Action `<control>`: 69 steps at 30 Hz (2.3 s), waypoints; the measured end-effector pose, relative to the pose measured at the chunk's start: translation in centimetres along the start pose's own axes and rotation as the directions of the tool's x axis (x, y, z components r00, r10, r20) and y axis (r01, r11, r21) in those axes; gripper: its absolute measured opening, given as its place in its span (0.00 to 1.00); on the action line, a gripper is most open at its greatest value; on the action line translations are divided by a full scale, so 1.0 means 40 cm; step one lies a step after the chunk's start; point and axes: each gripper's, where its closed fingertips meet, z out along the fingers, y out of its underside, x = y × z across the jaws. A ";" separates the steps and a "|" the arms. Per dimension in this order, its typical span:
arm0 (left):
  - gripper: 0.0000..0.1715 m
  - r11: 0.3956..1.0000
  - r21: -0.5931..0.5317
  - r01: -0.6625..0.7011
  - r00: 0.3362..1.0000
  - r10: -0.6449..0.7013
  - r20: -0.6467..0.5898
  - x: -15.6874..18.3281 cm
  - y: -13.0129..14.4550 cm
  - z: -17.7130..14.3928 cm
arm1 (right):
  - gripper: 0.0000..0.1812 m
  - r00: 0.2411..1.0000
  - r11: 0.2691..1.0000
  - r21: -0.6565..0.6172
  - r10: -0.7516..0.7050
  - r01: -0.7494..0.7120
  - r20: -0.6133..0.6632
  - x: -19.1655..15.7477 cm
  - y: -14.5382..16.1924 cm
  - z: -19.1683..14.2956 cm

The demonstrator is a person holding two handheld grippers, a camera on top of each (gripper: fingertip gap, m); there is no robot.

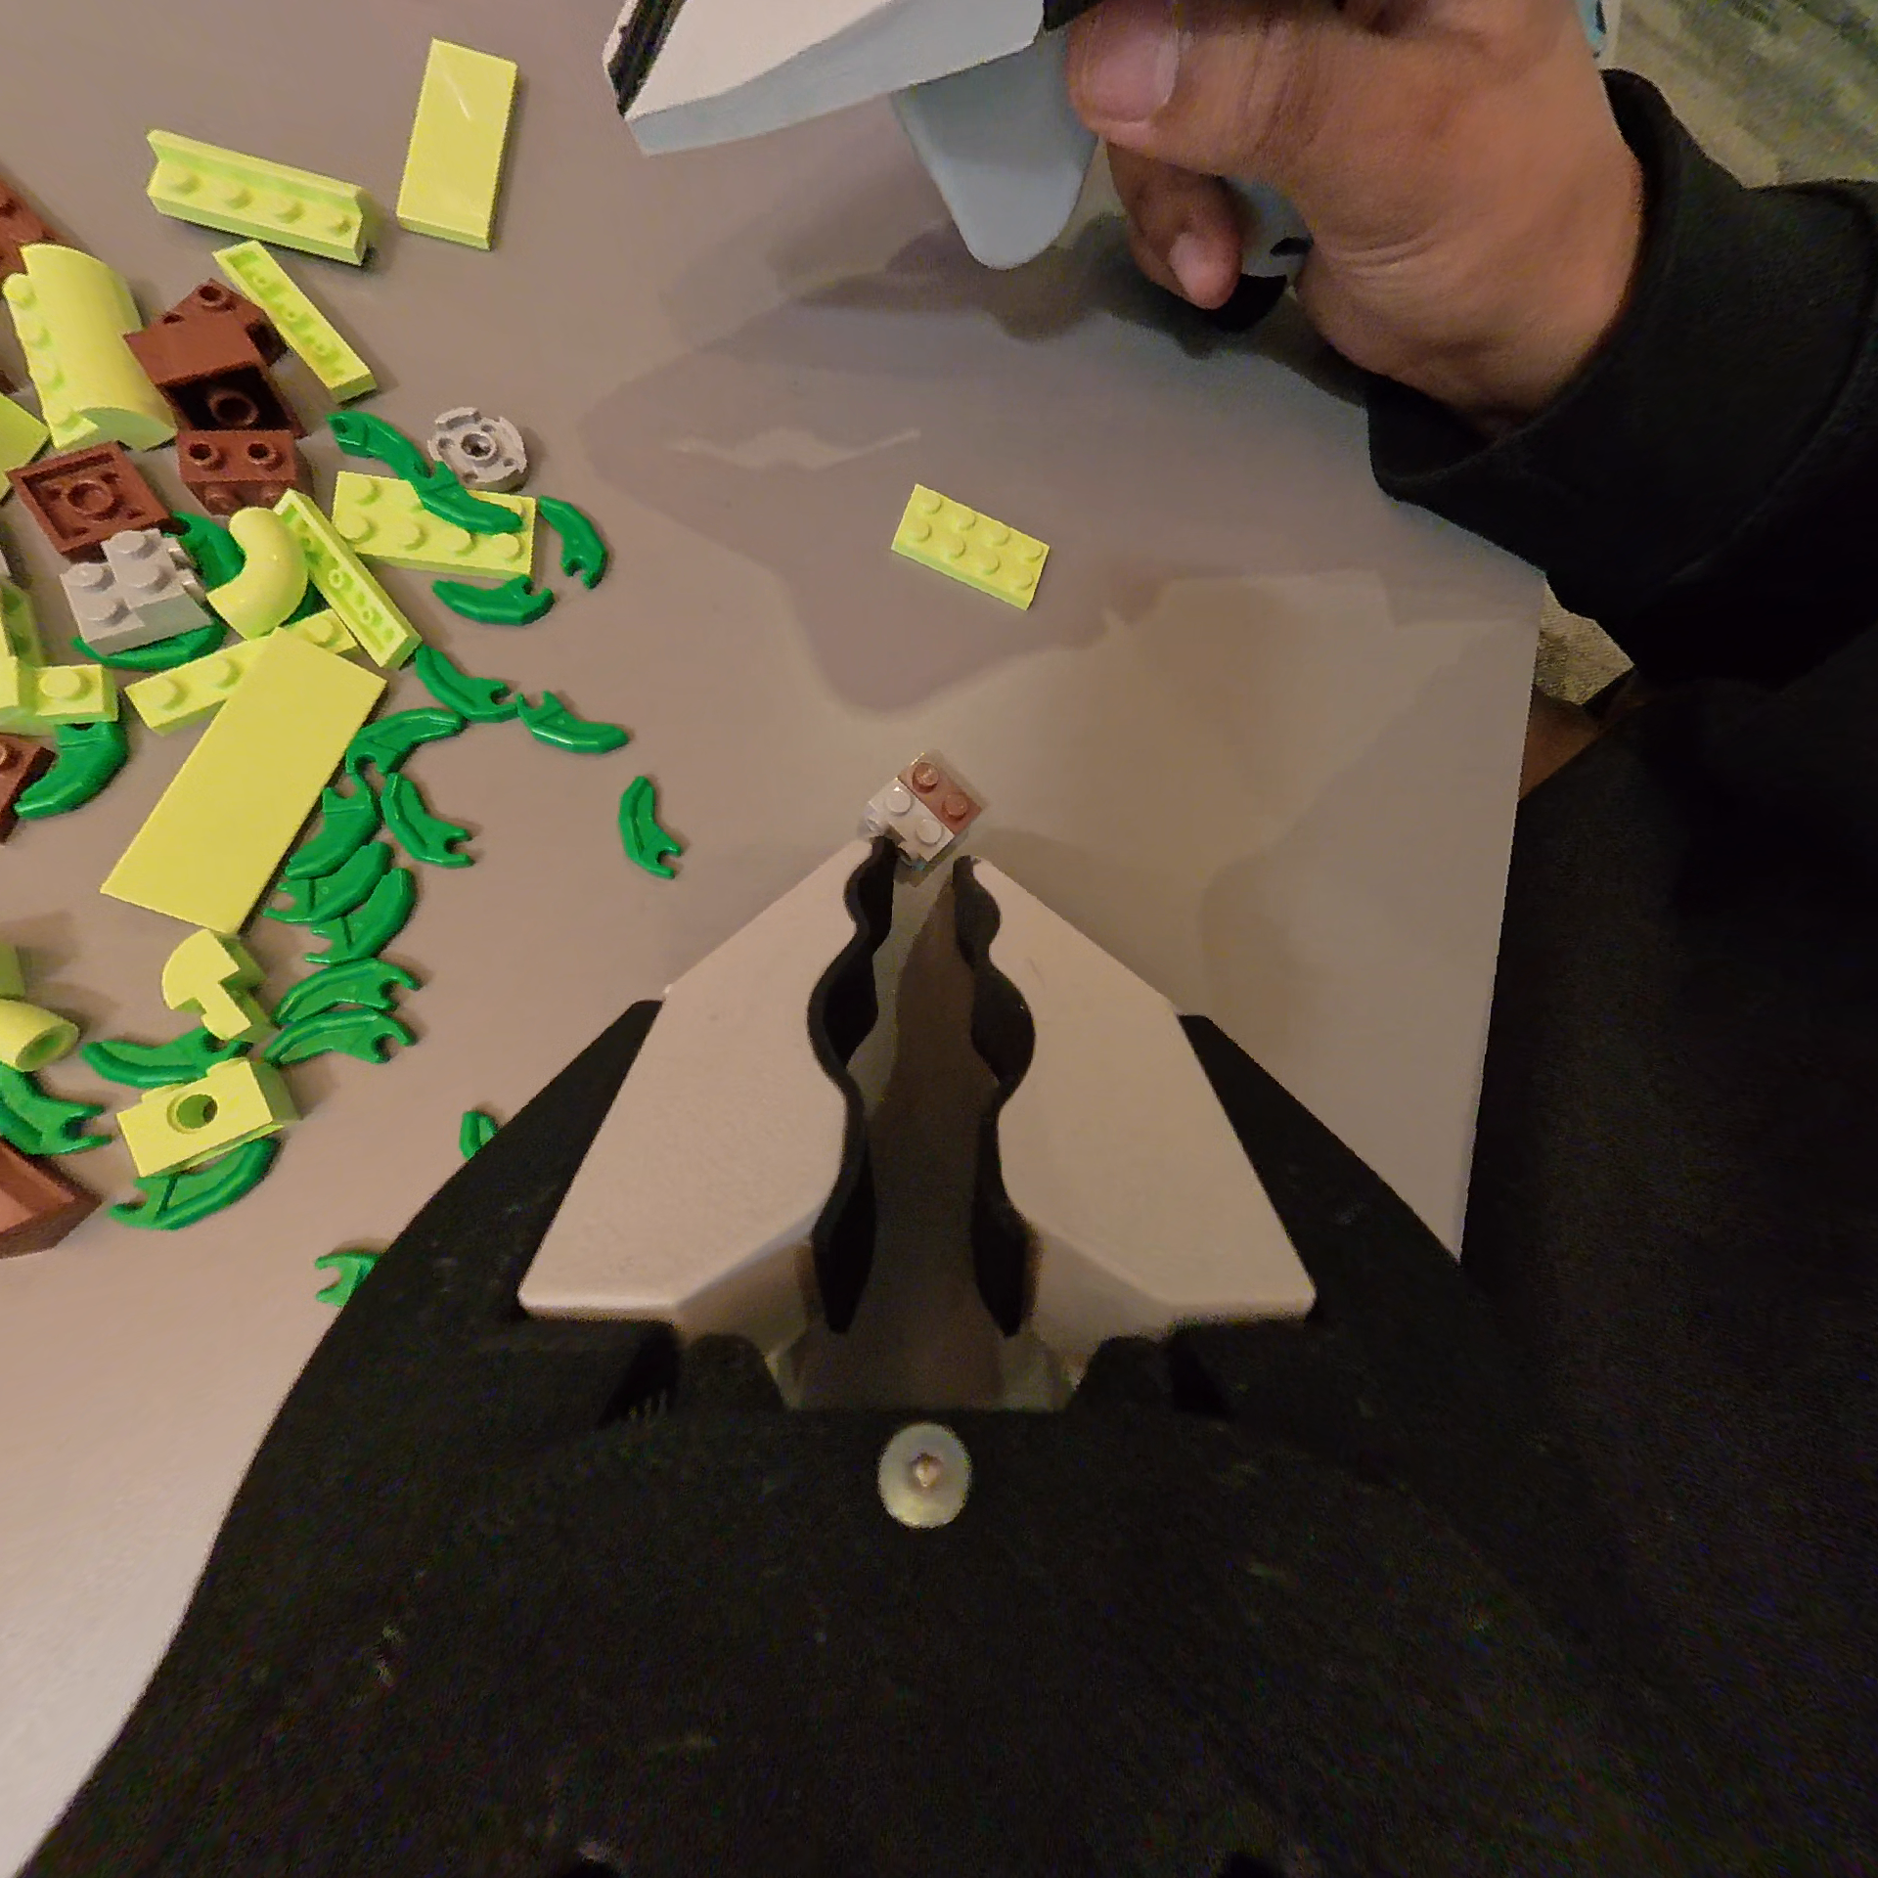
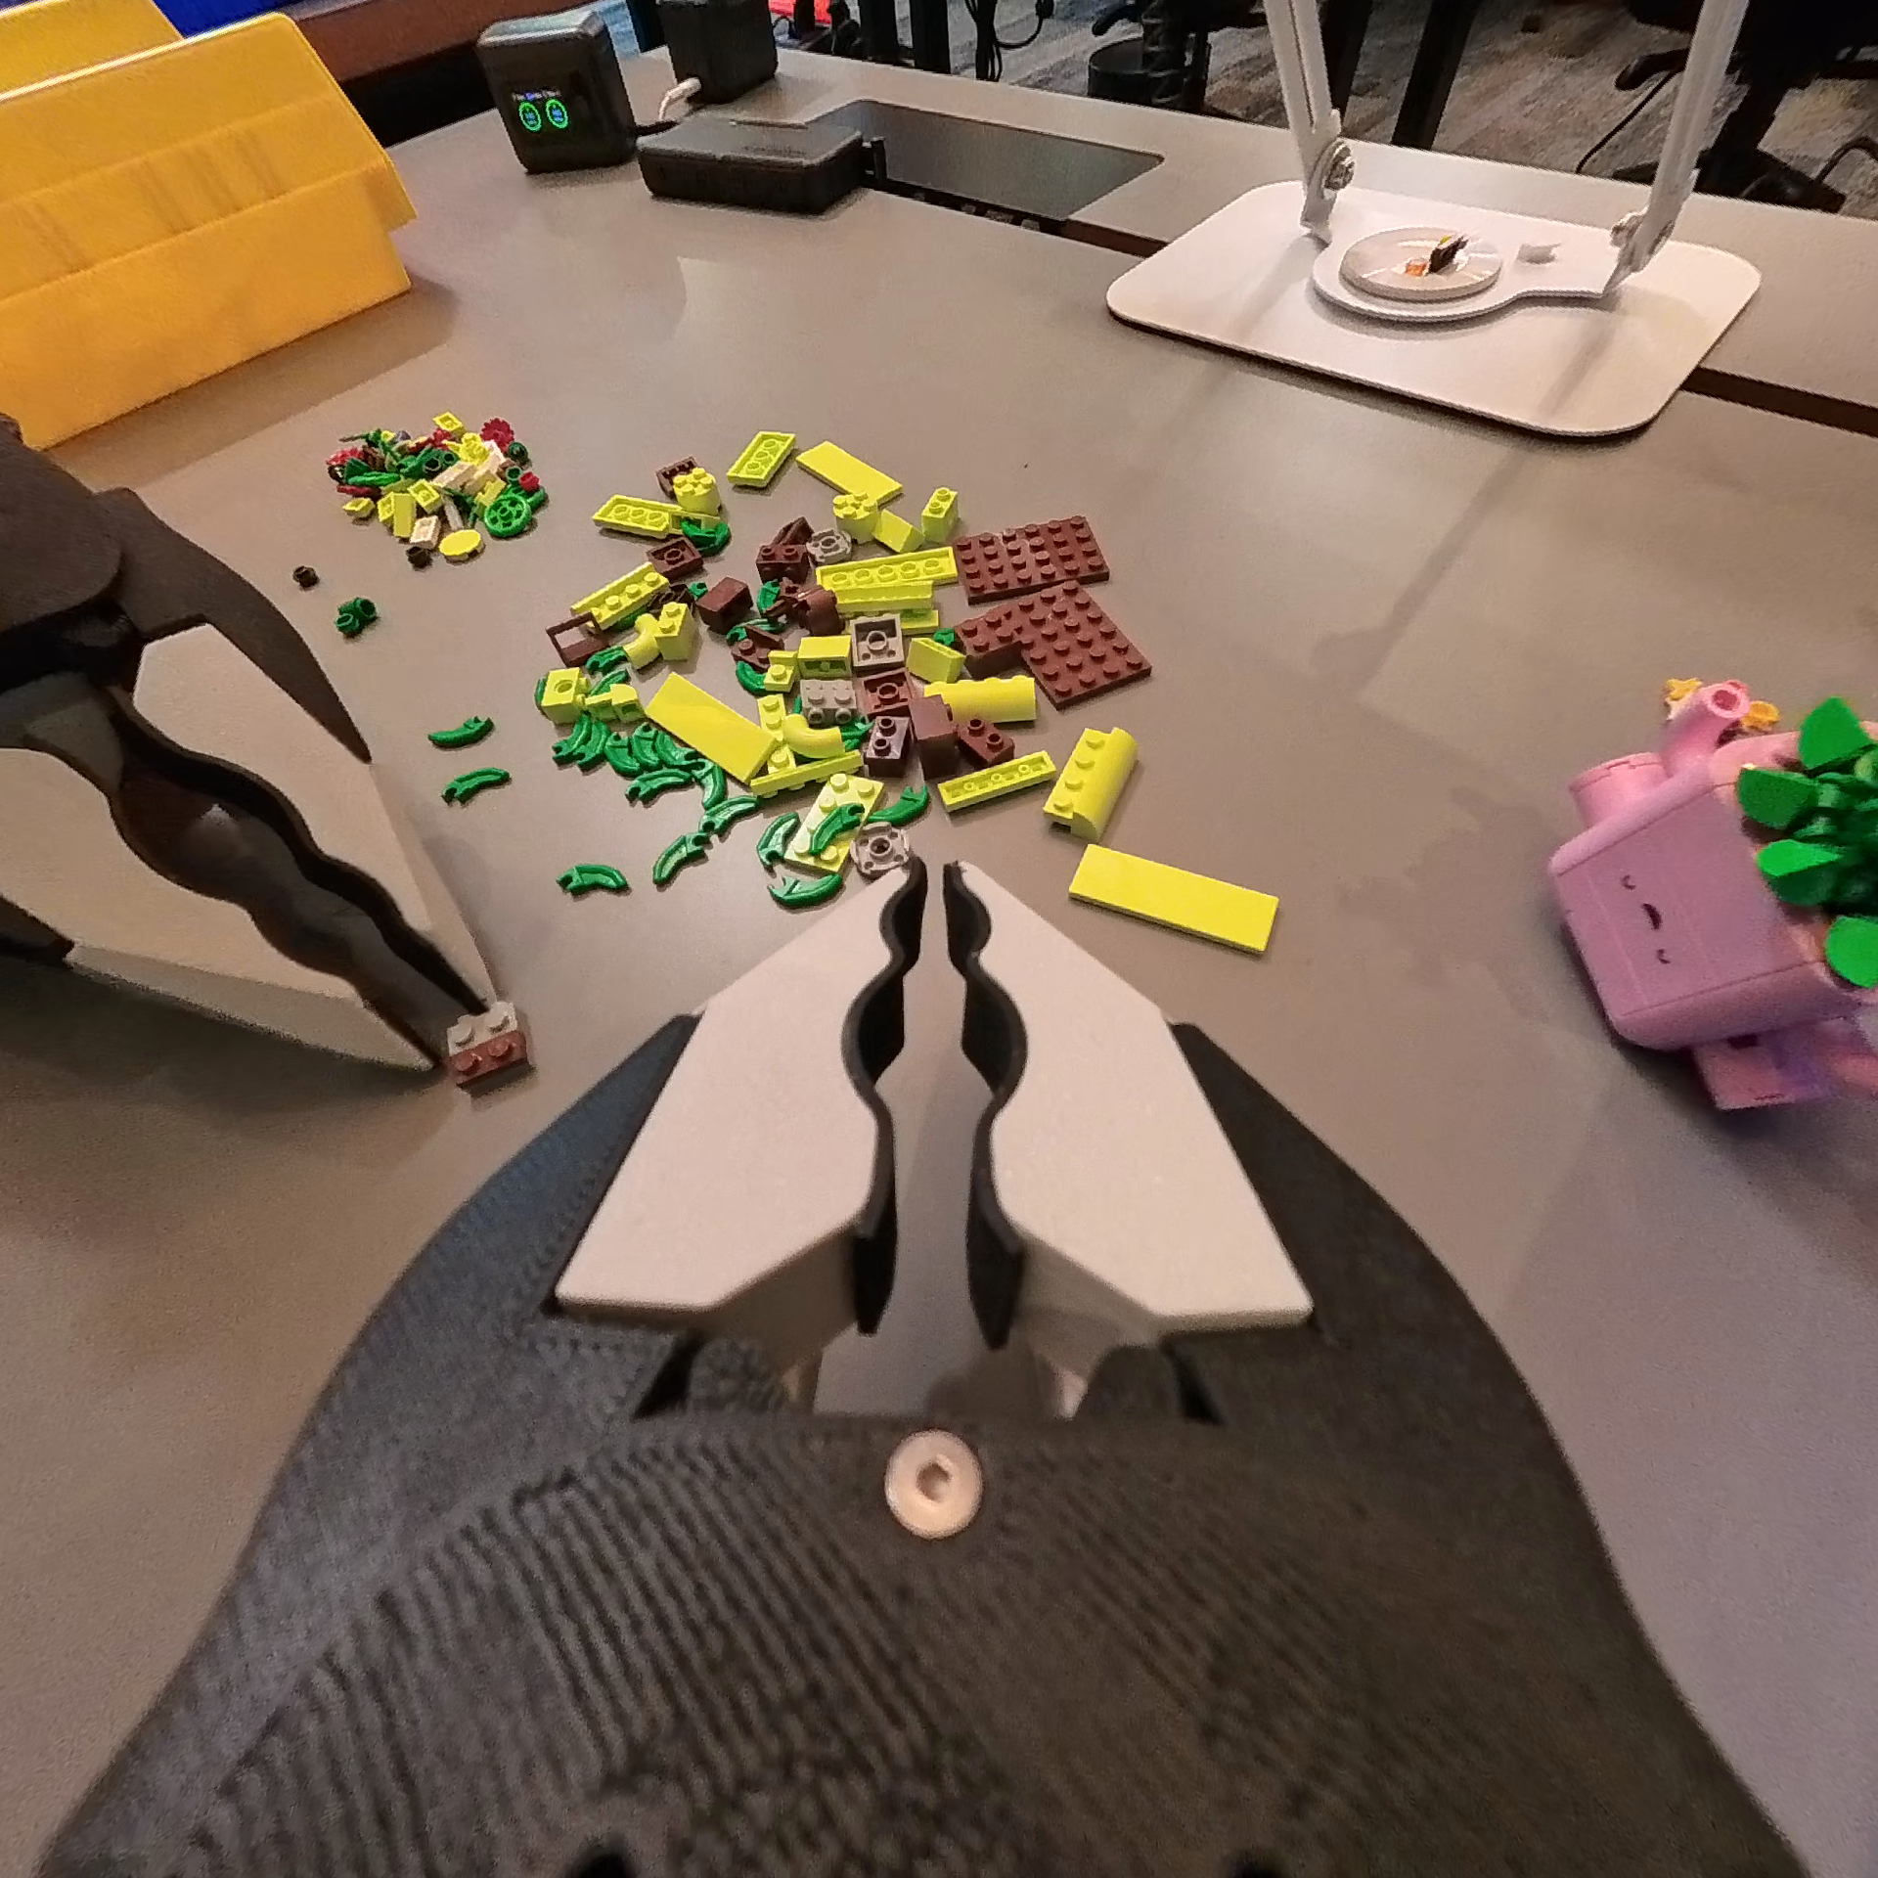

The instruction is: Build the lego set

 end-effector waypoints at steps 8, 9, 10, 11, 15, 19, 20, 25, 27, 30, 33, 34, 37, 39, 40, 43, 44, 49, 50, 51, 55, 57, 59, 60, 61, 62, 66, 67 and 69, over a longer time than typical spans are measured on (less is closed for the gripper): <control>0.06 0.999 -0.011 -0.048 0.999 0.048 -0.008 0.015 0.003 0.003 | 0.01 1.000 1.000 0.005 -0.003 0.003 -0.002 0.000 -0.001 -0.001; 0.07 0.999 -0.010 -0.045 0.999 0.045 -0.013 0.015 0.003 0.003 | 0.01 1.000 1.000 0.005 -0.004 0.004 -0.003 0.000 -0.001 -0.001; 0.07 0.999 -0.009 -0.042 0.999 0.042 -0.018 0.016 0.003 0.002 | 0.01 1.000 1.000 0.005 -0.005 0.005 -0.003 0.000 -0.002 -0.001; 0.07 0.999 -0.009 -0.041 0.999 0.041 -0.021 0.017 0.003 0.003 | 0.01 1.000 1.000 0.006 -0.007 0.007 -0.004 -0.001 -0.002 -0.002; 0.07 0.999 -0.009 -0.045 0.999 0.045 -0.019 0.017 0.003 0.003 | 0.01 1.000 1.000 0.010 -0.012 0.012 -0.005 -0.001 -0.003 -0.002; 0.08 0.999 -0.010 -0.049 0.999 0.049 -0.017 0.017 0.003 0.003 | 0.01 1.000 1.000 0.013 -0.017 0.017 -0.007 -0.003 -0.004 -0.003; 0.08 0.999 -0.010 -0.050 0.999 0.050 -0.016 0.017 0.003 0.003 | 0.01 1.000 1.000 0.013 -0.019 0.019 -0.007 -0.003 -0.004 -0.003; 0.08 0.999 -0.009 -0.049 0.999 0.048 -0.018 0.017 0.003 0.003 | 0.01 1.000 1.000 0.014 -0.025 0.025 -0.010 -0.004 -0.004 -0.003; 0.08 0.999 -0.009 -0.046 0.999 0.046 -0.021 0.018 0.003 0.002 | 0.01 1.000 1.000 0.014 -0.026 0.026 -0.011 -0.004 -0.004 -0.003; 0.08 0.999 -0.009 -0.042 0.999 0.042 -0.026 0.018 0.003 0.002 | 0.02 1.000 1.000 0.012 -0.028 0.028 -0.012 -0.004 -0.004 -0.002; 0.08 0.999 -0.009 -0.044 0.999 0.044 -0.022 0.018 0.003 0.002 | 0.01 0.999 0.999 0.013 -0.032 0.033 -0.014 -0.004 -0.004 -0.002; 0.08 0.999 -0.010 -0.048 0.999 0.048 -0.018 0.017 0.004 0.002 | 0.01 0.999 0.999 0.014 -0.033 0.033 -0.015 -0.005 -0.004 -0.003; 0.08 0.998 -0.011 -0.060 0.998 0.059 -0.007 0.017 0.004 0.003 | 0.02 1.000 0.999 0.019 -0.027 0.027 -0.009 -0.012 -0.005 -0.005; 0.08 0.998 -0.012 -0.066 0.998 0.066 -0.001 0.017 0.004 0.003 | 0.02 1.000 0.999 0.020 -0.027 0.027 -0.010 -0.017 -0.004 -0.005; 0.08 0.997 -0.013 -0.072 0.997 0.072 0.002 0.018 0.004 0.003 | 0.02 1.000 1.000 0.017 -0.026 0.027 -0.009 -0.020 -0.003 -0.005; 0.08 0.996 -0.016 -0.092 0.996 0.092 0.020 0.019 0.005 0.005 | 0.04 1.000 1.000 -0.006 -0.020 0.020 0.005 -0.035 0.007 -0.004; 0.09 0.995 -0.016 -0.094 0.995 0.094 0.022 0.020 0.004 0.005 | 0.05 1.000 1.000 -0.016 -0.014 0.014 0.015 -0.043 0.012 -0.005; 0.10 0.994 -0.017 -0.104 0.994 0.104 0.012 0.032 0.003 0.010 | 0.16 0.996 0.996 -0.091 0.017 -0.009 0.086 -0.081 0.054 -0.025; 0.10 0.994 -0.017 -0.104 0.994 0.104 0.013 0.033 0.003 0.011 | 0.17 0.995 0.995 -0.100 0.025 -0.015 0.099 -0.088 0.062 -0.033; 0.10 0.995 -0.016 -0.101 0.995 0.101 0.014 0.033 0.002 0.012 | 0.18 0.993 0.994 -0.105 0.034 -0.022 0.112 -0.096 0.068 -0.042; 0.11 0.996 -0.012 -0.083 0.997 0.083 0.006 0.038 -0.005 0.020 | 0.19 0.982 0.993 -0.098 0.088 -0.073 0.167 -0.146 0.083 -0.079; 0.11 0.996 -0.013 -0.087 0.996 0.088 0.004 0.041 -0.008 0.024 | 0.19 0.984 0.992 -0.105 0.084 -0.068 0.154 -0.160 0.093 -0.089; 0.11 0.995 -0.015 -0.098 0.995 0.098 0.010 0.043 -0.009 0.027 | 0.19 0.993 0.991 -0.133 0.047 -0.032 0.105 -0.158 0.110 -0.088; 0.11 0.994 -0.017 -0.104 0.994 0.104 0.014 0.044 -0.010 0.028 | 0.18 0.997 0.988 -0.152 0.020 -0.008 0.076 -0.153 0.119 -0.084; 0.11 0.994 -0.018 -0.110 0.994 0.110 0.017 0.046 -0.011 0.030 | 0.18 0.999 0.984 -0.175 -0.008 0.016 0.049 -0.147 0.128 -0.080; 0.11 0.993 -0.020 -0.118 0.993 0.118 0.017 0.051 -0.011 0.032 | 0.18 0.999 0.979 -0.201 -0.036 0.040 0.026 -0.141 0.138 -0.076; 0.12 0.991 -0.022 -0.136 0.991 0.135 -0.009 0.088 -0.021 0.055 | 0.16 0.995 0.960 -0.263 -0.100 0.095 -0.009 -0.132 0.162 -0.067; 0.13 0.989 -0.024 -0.144 0.989 0.144 -0.022 0.103 -0.023 0.063 | 0.15 0.994 0.960 -0.263 -0.109 0.100 -0.020 -0.127 0.162 -0.069; 0.13 0.984 -0.022 -0.178 0.983 0.177 -0.041 0.132 -0.029 0.075 | 0.14 0.992 0.959 -0.265 -0.118 0.103 -0.040 -0.112 0.165 -0.077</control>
